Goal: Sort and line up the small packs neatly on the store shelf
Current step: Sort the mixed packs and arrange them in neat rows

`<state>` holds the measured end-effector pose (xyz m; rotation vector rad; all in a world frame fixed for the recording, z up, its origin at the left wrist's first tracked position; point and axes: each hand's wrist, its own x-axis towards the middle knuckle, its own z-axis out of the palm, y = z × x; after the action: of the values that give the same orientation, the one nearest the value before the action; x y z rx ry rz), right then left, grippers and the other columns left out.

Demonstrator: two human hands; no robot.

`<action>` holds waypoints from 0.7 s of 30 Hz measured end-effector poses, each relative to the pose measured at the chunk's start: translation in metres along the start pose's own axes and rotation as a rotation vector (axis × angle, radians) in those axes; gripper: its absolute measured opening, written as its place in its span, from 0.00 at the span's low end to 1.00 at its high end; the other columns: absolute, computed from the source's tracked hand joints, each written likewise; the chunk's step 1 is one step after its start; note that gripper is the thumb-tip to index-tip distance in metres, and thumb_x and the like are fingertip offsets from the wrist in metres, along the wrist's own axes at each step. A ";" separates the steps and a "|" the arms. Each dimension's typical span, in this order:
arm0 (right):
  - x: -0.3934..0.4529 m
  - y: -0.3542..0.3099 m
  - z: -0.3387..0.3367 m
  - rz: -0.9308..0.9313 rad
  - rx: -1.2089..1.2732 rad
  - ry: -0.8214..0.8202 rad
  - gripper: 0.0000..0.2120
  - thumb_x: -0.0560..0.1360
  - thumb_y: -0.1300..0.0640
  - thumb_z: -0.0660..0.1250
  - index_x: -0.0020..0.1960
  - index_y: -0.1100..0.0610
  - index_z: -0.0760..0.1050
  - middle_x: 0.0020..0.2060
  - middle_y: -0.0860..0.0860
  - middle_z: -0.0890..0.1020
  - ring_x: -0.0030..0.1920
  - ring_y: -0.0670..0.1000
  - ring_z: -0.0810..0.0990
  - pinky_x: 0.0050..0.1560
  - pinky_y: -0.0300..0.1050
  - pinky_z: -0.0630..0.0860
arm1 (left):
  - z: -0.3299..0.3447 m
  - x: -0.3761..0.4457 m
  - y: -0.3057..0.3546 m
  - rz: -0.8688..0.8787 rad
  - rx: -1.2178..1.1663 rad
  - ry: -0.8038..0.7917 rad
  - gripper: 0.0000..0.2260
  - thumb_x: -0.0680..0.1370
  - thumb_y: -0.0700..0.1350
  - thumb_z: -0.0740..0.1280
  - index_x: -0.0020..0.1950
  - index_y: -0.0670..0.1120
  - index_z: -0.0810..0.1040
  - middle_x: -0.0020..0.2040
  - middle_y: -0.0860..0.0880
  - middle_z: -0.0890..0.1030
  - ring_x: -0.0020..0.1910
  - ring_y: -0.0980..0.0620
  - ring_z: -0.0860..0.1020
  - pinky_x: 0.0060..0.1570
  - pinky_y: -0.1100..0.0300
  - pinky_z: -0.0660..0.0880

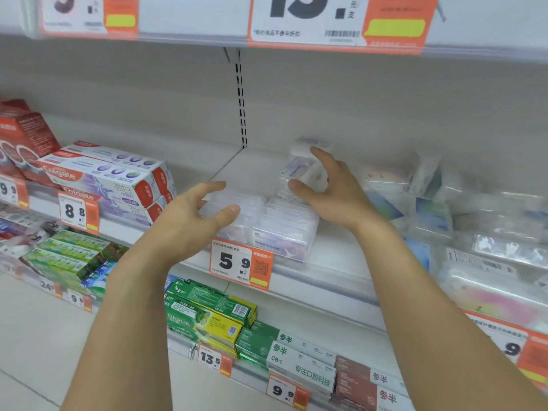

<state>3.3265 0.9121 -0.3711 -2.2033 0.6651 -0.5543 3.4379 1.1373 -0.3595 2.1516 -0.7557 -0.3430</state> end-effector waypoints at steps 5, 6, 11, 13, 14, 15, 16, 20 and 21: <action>0.006 0.003 0.003 0.023 0.170 0.064 0.37 0.62 0.44 0.80 0.68 0.44 0.70 0.62 0.44 0.75 0.61 0.49 0.78 0.62 0.47 0.76 | 0.005 0.003 0.020 0.098 -0.002 0.255 0.20 0.77 0.55 0.66 0.68 0.52 0.72 0.65 0.50 0.76 0.64 0.53 0.73 0.57 0.59 0.66; 0.003 0.001 0.002 0.018 0.222 0.107 0.39 0.60 0.48 0.81 0.68 0.44 0.69 0.59 0.44 0.75 0.58 0.47 0.79 0.59 0.46 0.78 | 0.007 0.006 0.029 0.145 -0.023 0.314 0.18 0.77 0.53 0.65 0.66 0.51 0.74 0.62 0.52 0.78 0.63 0.55 0.74 0.57 0.61 0.66; -0.015 -0.031 0.002 -0.163 0.245 0.267 0.44 0.55 0.51 0.84 0.67 0.46 0.69 0.57 0.45 0.68 0.53 0.35 0.74 0.53 0.39 0.80 | 0.021 0.029 0.081 0.313 -0.100 0.291 0.20 0.74 0.59 0.68 0.64 0.56 0.74 0.59 0.53 0.76 0.58 0.55 0.74 0.52 0.63 0.68; -0.020 -0.044 0.004 -0.226 0.252 0.331 0.40 0.53 0.49 0.85 0.61 0.46 0.72 0.54 0.45 0.68 0.52 0.35 0.75 0.46 0.31 0.79 | 0.022 0.038 0.087 0.354 -0.032 0.153 0.23 0.72 0.58 0.71 0.65 0.57 0.74 0.58 0.52 0.76 0.56 0.54 0.75 0.50 0.64 0.70; -0.019 -0.047 0.005 -0.249 0.241 0.345 0.37 0.53 0.48 0.85 0.59 0.45 0.73 0.53 0.45 0.69 0.52 0.36 0.76 0.44 0.30 0.78 | 0.020 0.043 0.085 0.373 -0.020 0.122 0.23 0.71 0.56 0.72 0.65 0.56 0.75 0.58 0.52 0.78 0.55 0.54 0.77 0.49 0.65 0.71; -0.016 -0.049 0.002 -0.258 0.231 0.325 0.34 0.55 0.49 0.85 0.58 0.45 0.74 0.53 0.46 0.71 0.51 0.36 0.76 0.44 0.29 0.77 | 0.017 0.049 0.081 0.386 -0.026 0.121 0.22 0.71 0.54 0.74 0.64 0.55 0.76 0.57 0.53 0.79 0.55 0.55 0.78 0.49 0.66 0.71; -0.012 -0.050 -0.005 -0.270 0.205 0.268 0.31 0.58 0.49 0.84 0.57 0.46 0.76 0.54 0.48 0.73 0.51 0.38 0.77 0.45 0.29 0.76 | 0.013 0.054 0.076 0.391 -0.033 0.136 0.22 0.71 0.53 0.74 0.64 0.53 0.77 0.57 0.54 0.80 0.55 0.56 0.77 0.49 0.69 0.70; 0.036 -0.049 -0.045 -0.249 -0.243 0.093 0.21 0.69 0.47 0.76 0.61 0.46 0.76 0.58 0.51 0.73 0.55 0.47 0.77 0.54 0.38 0.74 | 0.006 0.070 0.053 0.354 -0.014 0.209 0.23 0.74 0.53 0.72 0.68 0.51 0.75 0.64 0.52 0.78 0.65 0.53 0.74 0.54 0.71 0.65; 0.056 -0.047 -0.052 -0.181 -0.298 0.115 0.20 0.72 0.47 0.74 0.62 0.46 0.75 0.59 0.52 0.72 0.57 0.49 0.76 0.55 0.40 0.73 | 0.006 0.072 0.049 0.351 -0.027 0.218 0.24 0.75 0.53 0.71 0.69 0.52 0.73 0.67 0.52 0.77 0.67 0.53 0.73 0.57 0.69 0.65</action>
<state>3.3530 0.8768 -0.2930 -2.5436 0.6459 -0.7177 3.4715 1.0650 -0.3247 1.9446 -0.9727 0.0638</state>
